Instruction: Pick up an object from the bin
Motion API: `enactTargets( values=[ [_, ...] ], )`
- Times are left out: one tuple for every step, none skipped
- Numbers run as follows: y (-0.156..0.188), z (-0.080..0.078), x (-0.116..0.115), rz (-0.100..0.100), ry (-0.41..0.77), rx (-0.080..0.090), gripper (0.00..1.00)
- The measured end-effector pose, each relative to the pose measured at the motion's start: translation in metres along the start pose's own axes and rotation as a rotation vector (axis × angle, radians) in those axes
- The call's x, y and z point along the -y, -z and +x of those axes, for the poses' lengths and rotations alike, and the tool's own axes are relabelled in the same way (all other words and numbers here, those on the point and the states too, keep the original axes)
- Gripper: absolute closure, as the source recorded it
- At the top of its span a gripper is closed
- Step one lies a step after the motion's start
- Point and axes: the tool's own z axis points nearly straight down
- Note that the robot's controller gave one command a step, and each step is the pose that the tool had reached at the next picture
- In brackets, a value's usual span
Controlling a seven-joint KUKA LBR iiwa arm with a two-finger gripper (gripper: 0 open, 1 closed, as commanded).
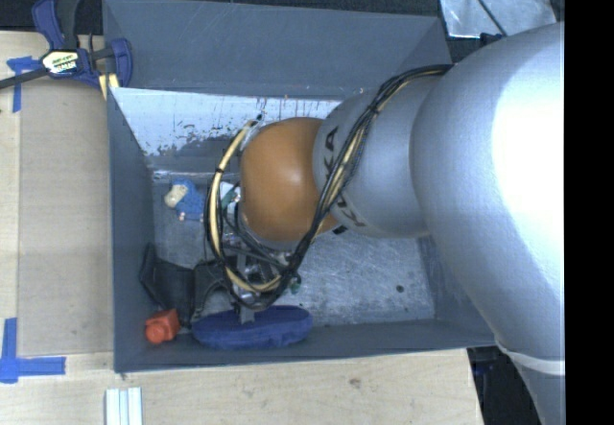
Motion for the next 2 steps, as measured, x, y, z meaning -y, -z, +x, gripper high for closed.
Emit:
enactTargets(
  values=[
    [0.000, 0.002, -0.001, 0.000, 0.001, -0.004, 1.00],
    [0.129, 0.013, -0.013, 0.001, 0.003, 0.005, 1.00]
  ],
)
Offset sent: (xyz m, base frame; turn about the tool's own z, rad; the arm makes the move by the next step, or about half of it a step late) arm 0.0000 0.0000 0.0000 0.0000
